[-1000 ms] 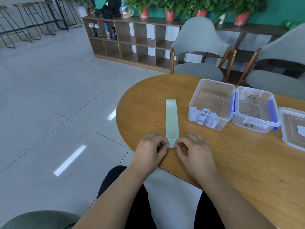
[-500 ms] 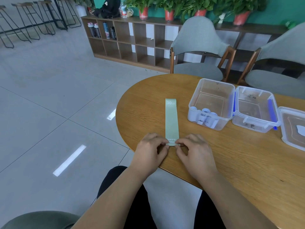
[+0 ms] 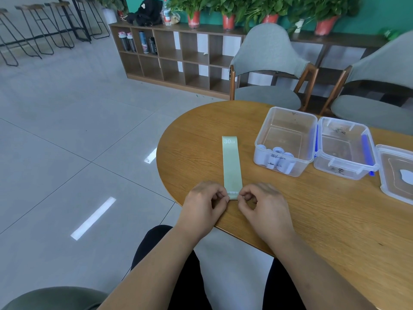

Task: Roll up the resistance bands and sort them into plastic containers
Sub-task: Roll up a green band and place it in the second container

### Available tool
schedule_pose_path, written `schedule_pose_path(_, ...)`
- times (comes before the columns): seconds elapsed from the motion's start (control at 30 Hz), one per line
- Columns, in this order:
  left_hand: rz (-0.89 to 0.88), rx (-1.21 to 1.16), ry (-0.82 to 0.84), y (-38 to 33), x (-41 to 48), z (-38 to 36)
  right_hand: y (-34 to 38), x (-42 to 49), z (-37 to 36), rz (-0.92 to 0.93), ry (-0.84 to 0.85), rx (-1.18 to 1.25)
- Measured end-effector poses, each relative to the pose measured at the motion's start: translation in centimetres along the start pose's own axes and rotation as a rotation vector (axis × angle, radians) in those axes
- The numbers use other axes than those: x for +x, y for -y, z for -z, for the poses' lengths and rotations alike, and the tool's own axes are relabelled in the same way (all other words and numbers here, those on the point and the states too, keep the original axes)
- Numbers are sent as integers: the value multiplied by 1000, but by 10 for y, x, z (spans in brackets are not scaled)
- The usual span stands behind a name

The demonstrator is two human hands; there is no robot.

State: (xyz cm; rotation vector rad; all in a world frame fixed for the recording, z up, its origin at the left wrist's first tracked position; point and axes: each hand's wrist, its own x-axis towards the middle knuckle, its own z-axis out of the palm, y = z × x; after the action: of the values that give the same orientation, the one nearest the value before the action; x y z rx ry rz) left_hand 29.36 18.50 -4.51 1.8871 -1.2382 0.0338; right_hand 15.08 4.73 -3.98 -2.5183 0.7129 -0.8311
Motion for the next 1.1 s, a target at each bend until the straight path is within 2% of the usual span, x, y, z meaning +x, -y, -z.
schedule_pose_path(0.23,12,39,-11,3,1,-4,-4,0,-6,19,-19,-68)
schedule_pose_path(0.53,116,1,-18,-1,2,-1,-5,0,-7,19,-31,-55)
schedule_pose_path(0.9,80,26,-42,2,2,-7,-6,0,-9,24,-32,-113)
schedule_pose_path(1.1,85,43,-64,-2,2,-5,-5,0,-7,6,-45,-53)
